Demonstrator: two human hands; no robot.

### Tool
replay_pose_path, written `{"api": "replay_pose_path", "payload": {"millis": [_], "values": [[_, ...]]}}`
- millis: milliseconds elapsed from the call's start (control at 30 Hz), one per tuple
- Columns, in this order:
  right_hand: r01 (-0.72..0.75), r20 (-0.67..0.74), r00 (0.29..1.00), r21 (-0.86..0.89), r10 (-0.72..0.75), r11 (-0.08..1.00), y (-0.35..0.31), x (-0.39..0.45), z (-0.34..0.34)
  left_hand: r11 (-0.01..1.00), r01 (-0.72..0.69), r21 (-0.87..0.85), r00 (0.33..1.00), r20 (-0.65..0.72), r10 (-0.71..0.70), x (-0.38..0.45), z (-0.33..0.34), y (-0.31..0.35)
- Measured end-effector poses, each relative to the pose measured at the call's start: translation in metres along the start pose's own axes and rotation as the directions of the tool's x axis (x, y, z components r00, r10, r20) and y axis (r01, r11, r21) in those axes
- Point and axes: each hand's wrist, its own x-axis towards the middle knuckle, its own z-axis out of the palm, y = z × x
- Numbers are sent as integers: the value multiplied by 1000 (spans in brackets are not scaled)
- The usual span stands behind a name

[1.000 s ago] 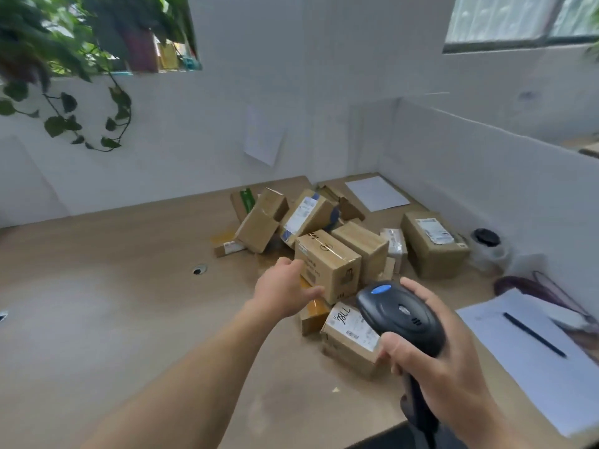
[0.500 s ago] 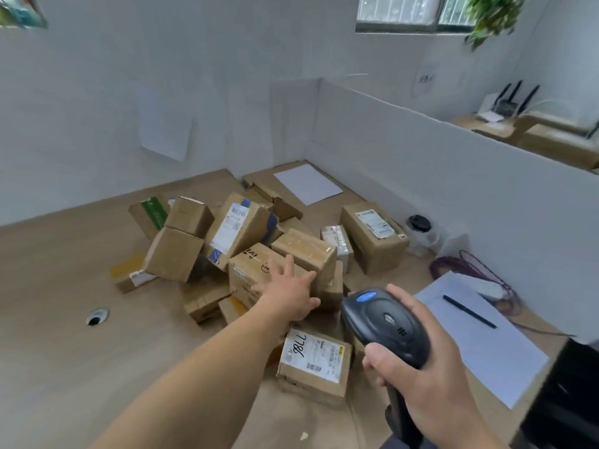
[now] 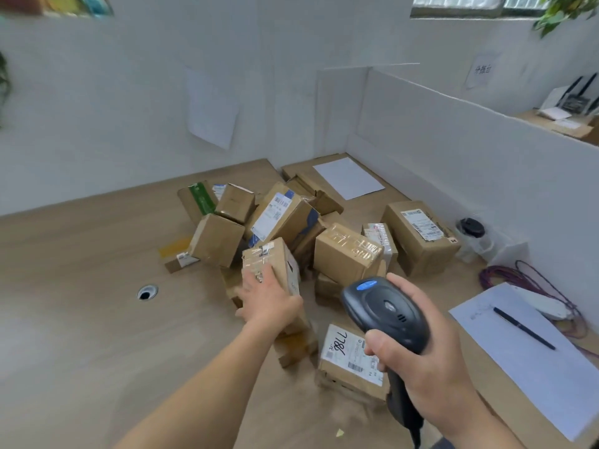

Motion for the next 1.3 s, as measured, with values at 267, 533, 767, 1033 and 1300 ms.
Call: {"api": "replay_pose_path", "payload": {"millis": [267, 533, 767, 1033, 1300], "values": [[53, 206, 977, 30, -58, 998, -2, -9, 27, 905, 9, -425, 999, 44, 11, -30, -36, -94], [29, 447, 892, 93, -67, 995, 1, -60, 50, 920, 272, -281, 958, 165, -233, -147, -38, -234], [-40, 607, 795, 91, -23, 995, 11, -113, 69, 921, 356, -156, 921, 223, -318, -234, -28, -282], [-31, 663, 748, 98, -42, 995, -1, -143, 90, 751, 382, -539, 916, 110, -386, -288, -57, -307], [-27, 750, 653, 155, -99, 988, -37, -211, 162, 634, 177, -753, 931, -81, -355, -344, -141, -349]]}}
